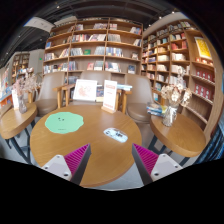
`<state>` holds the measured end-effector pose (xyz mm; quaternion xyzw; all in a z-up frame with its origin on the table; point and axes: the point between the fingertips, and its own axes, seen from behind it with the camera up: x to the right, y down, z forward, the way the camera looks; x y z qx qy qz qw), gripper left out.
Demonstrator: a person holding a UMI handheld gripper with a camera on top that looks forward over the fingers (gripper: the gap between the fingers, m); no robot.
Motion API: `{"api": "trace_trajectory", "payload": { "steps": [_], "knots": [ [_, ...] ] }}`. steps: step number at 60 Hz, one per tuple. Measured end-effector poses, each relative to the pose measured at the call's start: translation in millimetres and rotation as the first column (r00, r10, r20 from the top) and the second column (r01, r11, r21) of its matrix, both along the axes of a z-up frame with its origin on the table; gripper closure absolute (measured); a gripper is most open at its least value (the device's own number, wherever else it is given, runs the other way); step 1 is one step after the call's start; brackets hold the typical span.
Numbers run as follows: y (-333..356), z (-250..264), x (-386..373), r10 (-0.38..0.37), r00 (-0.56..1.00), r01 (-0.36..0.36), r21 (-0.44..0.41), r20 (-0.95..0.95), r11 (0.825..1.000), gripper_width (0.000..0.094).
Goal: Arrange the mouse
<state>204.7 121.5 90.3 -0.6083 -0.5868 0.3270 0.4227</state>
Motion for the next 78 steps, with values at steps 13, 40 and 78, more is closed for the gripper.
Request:
{"api": "trace_trajectory", "payload": {
  "steps": [13, 40, 78],
  "knots": [
    [42.9, -32.2, -24.6, -0.033, 0.999, 0.033, 0.018, 0.023, 0.999, 0.008],
    [63.6, -97.6, -113.0, -0.005, 0.988, 0.008, -0.015, 0.153, 1.0, 0.0084],
    [86.3, -107.6, -195.8, -0.045, 0.975, 0.068, -0.104, 0.216, 0.992, 0.0216]
  ]
}}
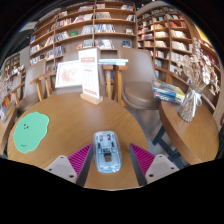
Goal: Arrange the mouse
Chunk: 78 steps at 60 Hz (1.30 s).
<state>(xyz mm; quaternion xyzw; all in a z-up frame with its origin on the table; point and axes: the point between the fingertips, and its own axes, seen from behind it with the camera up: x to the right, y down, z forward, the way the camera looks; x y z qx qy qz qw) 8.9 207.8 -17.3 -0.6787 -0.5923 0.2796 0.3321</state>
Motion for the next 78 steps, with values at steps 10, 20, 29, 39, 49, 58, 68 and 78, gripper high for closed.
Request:
{"api": "trace_trajectory", "payload": {
  "steps": [10, 20, 29, 39, 49, 58, 68, 78],
  "knots": [
    [-4.1, 1.8, -0.8, 0.004, 1.0, -0.004, 0.033, 0.01, 0.999, 0.0506],
    [-29.4, 69.1, -0.9, -0.011, 0.998, 0.011, 0.002, -0.069, 1.0, 0.0512],
    [-107.0, 150.7, -15.2, 0.059, 0.984, -0.065, -0.026, -0.17, 0.998, 0.0514],
    [-221.2, 164.3, -44.7, 0.142, 0.971, -0.149, -0.024, -0.193, 0.988, 0.0515],
    [-304.2, 87.8, -67.1, 0.179, 0.979, -0.182, -0.023, -0.092, 0.983, 0.0514],
    [-331.8, 19.2, -64.9, 0.159, 0.987, -0.158, -0.051, 0.009, 0.986, 0.0516],
    [-332.5, 7.1, -62.4, 0.136, 0.991, -0.136, -0.014, -0.008, 0.991, 0.0453],
    [-327.1, 27.6, -45.4, 0.123, 0.992, -0.124, -0.009, -0.029, 0.992, 0.011]
  ]
}}
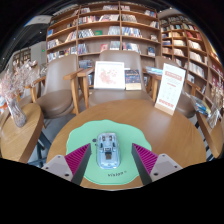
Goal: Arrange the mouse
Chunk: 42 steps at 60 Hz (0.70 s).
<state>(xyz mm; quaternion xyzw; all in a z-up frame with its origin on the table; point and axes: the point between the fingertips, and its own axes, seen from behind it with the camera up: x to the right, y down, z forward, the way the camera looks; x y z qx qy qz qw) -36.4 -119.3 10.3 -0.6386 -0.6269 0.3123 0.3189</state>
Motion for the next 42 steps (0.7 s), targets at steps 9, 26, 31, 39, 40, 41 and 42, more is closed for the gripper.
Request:
{"api": "trace_trajectory", "payload": {
  "steps": [9, 26, 31, 39, 40, 41, 42],
  "knots": [
    [20.0, 58.0, 53.8, 0.006, 0.999, -0.005, 0.014, -0.04, 1.0, 0.0083],
    [56.1, 132.7, 199.5, 0.031, 0.992, -0.029, 0.016, -0.125, 0.999, 0.0083],
    [63.9, 134.3, 234.7, 0.025, 0.992, -0.023, 0.014, -0.125, 1.0, 0.0084],
    [74.1, 134.8, 269.2, 0.028, 0.99, -0.025, 0.031, -0.135, 0.999, 0.0083],
    [75.6, 135.6, 271.9, 0.028, 0.99, -0.024, 0.034, -0.139, 0.999, 0.0082],
    [77.2, 136.4, 274.2, 0.028, 0.989, -0.022, 0.039, -0.143, 0.999, 0.0082],
    [79.0, 137.0, 276.2, 0.027, 0.989, -0.02, 0.044, -0.147, 0.999, 0.0083]
  ]
}}
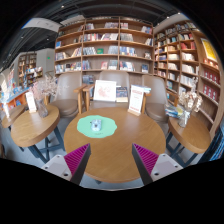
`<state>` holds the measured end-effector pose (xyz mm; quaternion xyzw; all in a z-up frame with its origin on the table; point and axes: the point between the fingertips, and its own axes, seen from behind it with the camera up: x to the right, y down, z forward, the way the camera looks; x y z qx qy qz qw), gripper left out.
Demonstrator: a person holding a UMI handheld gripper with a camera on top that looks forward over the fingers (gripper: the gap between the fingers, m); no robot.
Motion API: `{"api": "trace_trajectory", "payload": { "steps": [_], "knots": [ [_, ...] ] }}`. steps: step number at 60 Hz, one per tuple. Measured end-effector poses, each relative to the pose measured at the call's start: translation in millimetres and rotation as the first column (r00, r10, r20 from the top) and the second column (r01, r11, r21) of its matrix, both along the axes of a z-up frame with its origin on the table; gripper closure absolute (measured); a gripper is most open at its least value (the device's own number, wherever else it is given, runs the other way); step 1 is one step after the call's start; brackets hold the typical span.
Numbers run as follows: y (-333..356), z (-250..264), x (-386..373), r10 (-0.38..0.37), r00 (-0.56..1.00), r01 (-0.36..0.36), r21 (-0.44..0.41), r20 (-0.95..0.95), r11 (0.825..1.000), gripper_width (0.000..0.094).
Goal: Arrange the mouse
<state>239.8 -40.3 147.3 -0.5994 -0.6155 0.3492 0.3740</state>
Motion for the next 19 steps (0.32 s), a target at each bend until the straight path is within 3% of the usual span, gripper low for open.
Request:
{"api": "trace_trajectory", "payload": {
  "steps": [19],
  "knots": [
    [11.2, 3.5, 18.7, -0.014, 1.0, 0.014, 0.001, -0.023, 1.0, 0.0082]
  ]
}}
